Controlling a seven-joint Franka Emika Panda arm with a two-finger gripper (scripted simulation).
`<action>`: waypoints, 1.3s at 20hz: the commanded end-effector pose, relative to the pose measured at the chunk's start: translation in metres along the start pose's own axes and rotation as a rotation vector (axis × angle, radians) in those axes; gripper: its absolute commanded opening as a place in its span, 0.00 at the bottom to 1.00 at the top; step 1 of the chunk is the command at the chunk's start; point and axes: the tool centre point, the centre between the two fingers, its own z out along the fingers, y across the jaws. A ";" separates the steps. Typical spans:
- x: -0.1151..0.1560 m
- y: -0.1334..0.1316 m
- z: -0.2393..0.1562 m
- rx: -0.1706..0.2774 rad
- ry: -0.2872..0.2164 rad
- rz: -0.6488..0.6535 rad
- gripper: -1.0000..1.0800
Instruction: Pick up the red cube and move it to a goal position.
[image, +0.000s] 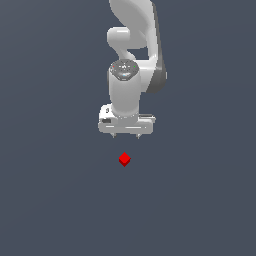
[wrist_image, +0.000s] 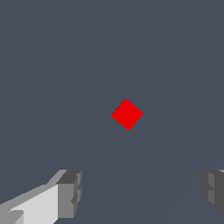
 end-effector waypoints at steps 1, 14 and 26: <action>0.000 0.000 0.000 0.000 0.000 0.000 0.96; 0.006 -0.001 0.024 0.000 0.003 0.117 0.96; 0.025 0.000 0.090 0.000 0.010 0.432 0.96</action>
